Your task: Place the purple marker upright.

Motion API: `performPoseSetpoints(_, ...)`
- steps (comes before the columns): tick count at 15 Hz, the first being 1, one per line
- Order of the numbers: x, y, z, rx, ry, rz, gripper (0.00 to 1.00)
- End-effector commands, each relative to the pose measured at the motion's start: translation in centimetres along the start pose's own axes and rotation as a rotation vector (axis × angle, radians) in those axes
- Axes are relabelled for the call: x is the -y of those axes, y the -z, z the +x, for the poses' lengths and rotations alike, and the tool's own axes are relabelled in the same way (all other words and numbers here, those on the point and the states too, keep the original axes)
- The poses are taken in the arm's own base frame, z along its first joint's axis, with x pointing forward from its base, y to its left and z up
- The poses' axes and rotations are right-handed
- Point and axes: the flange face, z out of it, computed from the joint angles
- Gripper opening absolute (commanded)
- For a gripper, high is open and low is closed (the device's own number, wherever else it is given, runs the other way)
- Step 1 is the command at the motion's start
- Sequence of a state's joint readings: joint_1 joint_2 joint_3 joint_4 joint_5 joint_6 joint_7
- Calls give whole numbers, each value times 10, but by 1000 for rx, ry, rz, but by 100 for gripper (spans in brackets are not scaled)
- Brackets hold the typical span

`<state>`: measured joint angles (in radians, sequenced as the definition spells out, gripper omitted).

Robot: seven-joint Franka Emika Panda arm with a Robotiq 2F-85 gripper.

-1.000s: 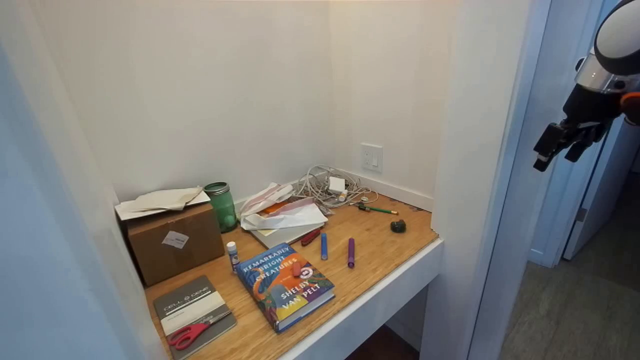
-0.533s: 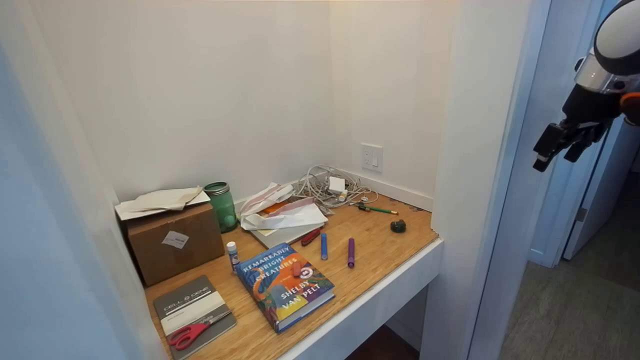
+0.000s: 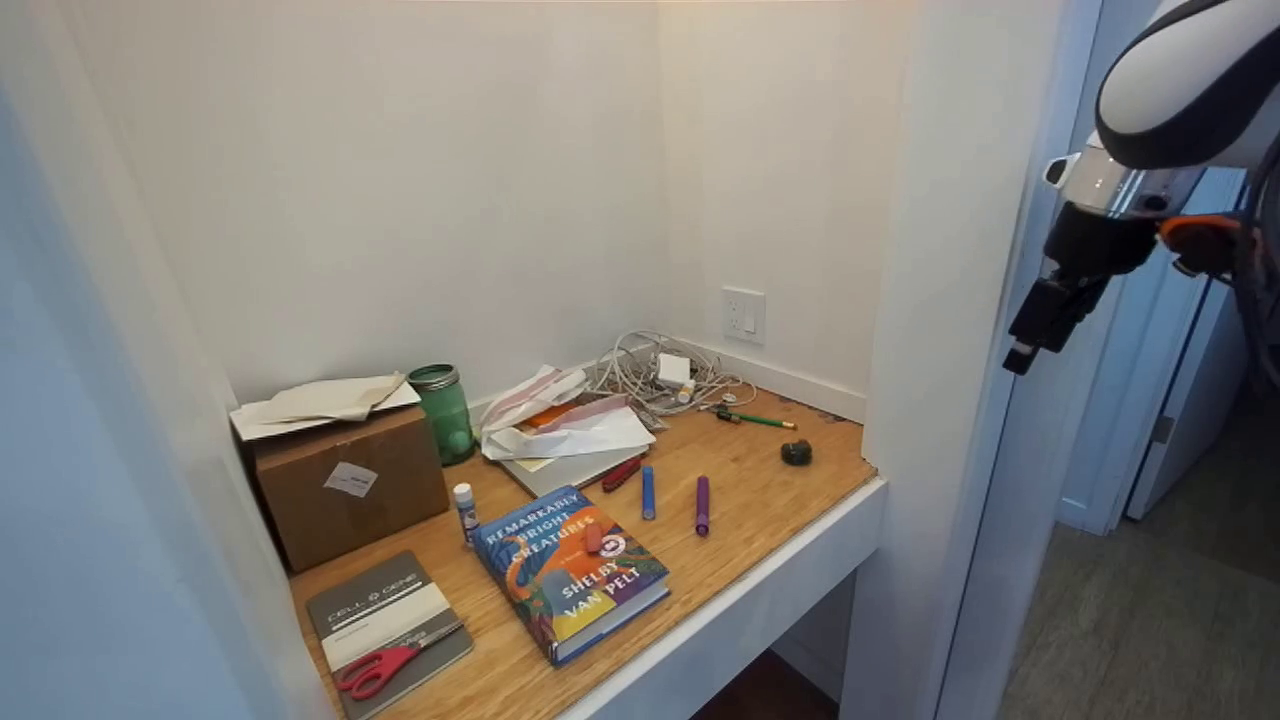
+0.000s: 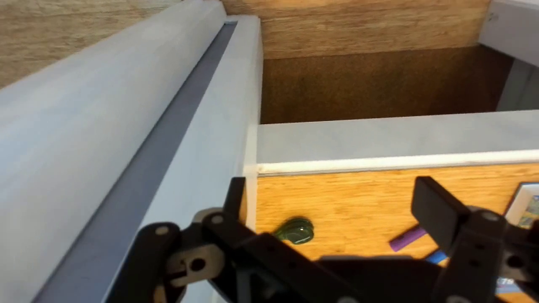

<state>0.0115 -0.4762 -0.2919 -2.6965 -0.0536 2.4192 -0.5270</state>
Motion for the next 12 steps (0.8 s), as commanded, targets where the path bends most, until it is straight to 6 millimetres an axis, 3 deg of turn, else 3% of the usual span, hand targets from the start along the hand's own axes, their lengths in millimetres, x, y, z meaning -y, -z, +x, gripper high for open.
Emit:
performPoseSetpoints(1,6,-15,33,73,168,85,100)
performPoseSetpoints(7,14,-37,80,209,447,173,100)
performPoseSetpoints(9,14,-42,94,220,464,214,100)
performPoseSetpoints(10,17,-32,71,196,425,163,100)
performPoseSetpoints(12,16,-40,83,217,441,185,100)
